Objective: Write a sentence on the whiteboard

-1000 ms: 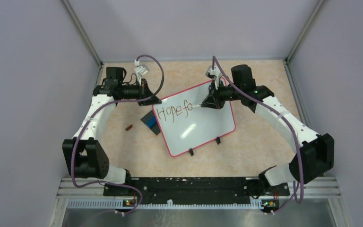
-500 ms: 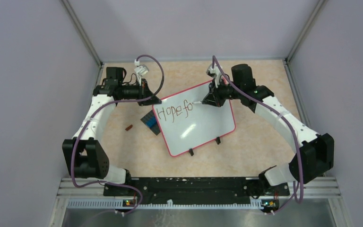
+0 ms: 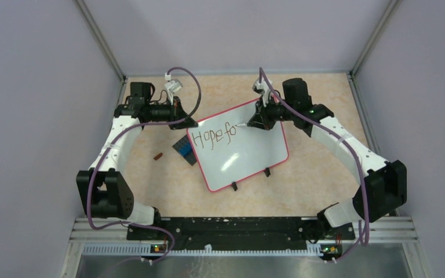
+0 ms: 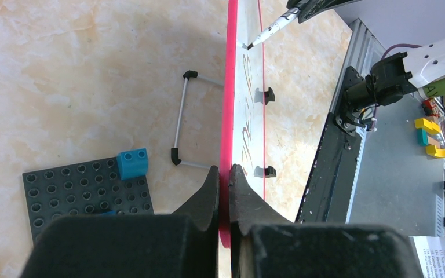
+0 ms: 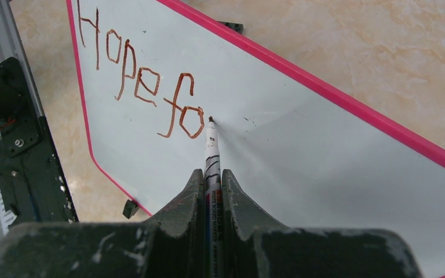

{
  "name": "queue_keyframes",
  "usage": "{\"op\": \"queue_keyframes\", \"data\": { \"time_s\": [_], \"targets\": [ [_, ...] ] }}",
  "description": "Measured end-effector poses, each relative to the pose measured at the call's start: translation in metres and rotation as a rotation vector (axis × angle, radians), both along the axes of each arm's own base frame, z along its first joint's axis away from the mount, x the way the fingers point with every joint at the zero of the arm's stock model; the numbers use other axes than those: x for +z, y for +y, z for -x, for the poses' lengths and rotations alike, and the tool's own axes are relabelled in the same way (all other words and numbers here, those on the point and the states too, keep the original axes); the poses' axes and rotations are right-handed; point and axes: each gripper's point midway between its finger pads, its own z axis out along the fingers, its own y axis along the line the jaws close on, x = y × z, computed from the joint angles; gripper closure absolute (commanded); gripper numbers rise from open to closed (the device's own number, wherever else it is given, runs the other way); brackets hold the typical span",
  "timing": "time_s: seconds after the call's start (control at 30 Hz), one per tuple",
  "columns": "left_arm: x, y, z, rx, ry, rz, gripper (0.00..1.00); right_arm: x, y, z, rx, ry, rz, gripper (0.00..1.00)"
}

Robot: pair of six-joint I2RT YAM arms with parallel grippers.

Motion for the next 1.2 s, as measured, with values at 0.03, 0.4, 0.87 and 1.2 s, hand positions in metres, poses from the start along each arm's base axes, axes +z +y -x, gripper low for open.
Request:
{"op": "queue_keyframes", "data": {
  "time_s": [0.03, 0.4, 0.87, 1.2],
  "targets": [
    [0.000, 0.000, 0.000, 0.000, 0.000, 0.000, 1.00, 0.000, -0.001, 0.000, -0.002, 0.000, 0.000, 1.00],
    [0.000, 0.000, 0.000, 0.001, 0.000, -0.001, 1.00, -0.020, -0.008, 0.012, 0.005, 0.054, 0.012, 1.00],
    [0.000, 0.000, 0.000, 0.001, 0.000, -0.001, 1.00, -0.025, -0.008, 0.016, 0.011, 0.073, 0.011, 1.00],
    [0.000, 0.000, 0.000, 0.000, 0.000, 0.000, 1.00, -0.009, -0.009, 0.005, -0.018, 0.036, 0.002, 1.00]
  ]
}}
